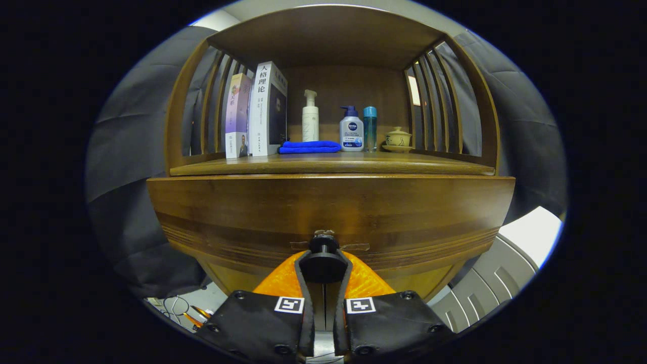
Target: Pull open the drawer, take out the items inside it, and place them on the countertop above the cabinet.
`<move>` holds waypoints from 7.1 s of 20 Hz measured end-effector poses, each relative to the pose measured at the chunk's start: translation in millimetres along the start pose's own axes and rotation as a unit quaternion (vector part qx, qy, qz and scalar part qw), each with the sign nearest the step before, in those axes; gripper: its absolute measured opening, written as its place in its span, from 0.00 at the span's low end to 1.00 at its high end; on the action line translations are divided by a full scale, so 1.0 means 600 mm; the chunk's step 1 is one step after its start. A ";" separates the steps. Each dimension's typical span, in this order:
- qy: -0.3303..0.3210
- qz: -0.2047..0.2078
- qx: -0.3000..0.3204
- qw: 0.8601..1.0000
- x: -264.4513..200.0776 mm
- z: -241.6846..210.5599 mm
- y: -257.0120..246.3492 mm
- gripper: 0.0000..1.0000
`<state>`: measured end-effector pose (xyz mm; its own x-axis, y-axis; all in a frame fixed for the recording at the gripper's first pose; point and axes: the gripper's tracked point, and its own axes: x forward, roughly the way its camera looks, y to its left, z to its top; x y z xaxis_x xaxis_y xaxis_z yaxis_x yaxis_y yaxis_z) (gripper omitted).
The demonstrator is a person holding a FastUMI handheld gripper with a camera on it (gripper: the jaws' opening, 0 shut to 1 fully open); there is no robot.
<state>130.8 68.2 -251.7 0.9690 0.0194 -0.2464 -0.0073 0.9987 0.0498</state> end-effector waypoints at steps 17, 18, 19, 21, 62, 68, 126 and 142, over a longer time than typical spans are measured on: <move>0.001 0.032 -0.001 0.999 -0.102 -0.035 0.004 0.16; 0.006 0.034 0.001 0.999 -0.108 -0.038 0.005 0.16; 0.006 0.034 0.005 0.999 -0.111 -0.037 0.005 0.16; 0.009 0.039 0.007 0.999 -0.120 -0.039 0.008 0.16; -0.021 0.055 -0.060 0.996 -0.266 0.174 -0.072 1.00; 0.004 0.061 -0.083 0.995 -0.204 0.227 -0.071 0.99; 0.469 0.151 -0.121 0.862 -0.001 -0.010 0.000 0.39; 0.386 0.224 -0.127 0.886 -0.076 0.110 0.045 0.38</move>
<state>102.6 91.5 -175.3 0.3972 0.3444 -0.8507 -0.4981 0.8594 0.1153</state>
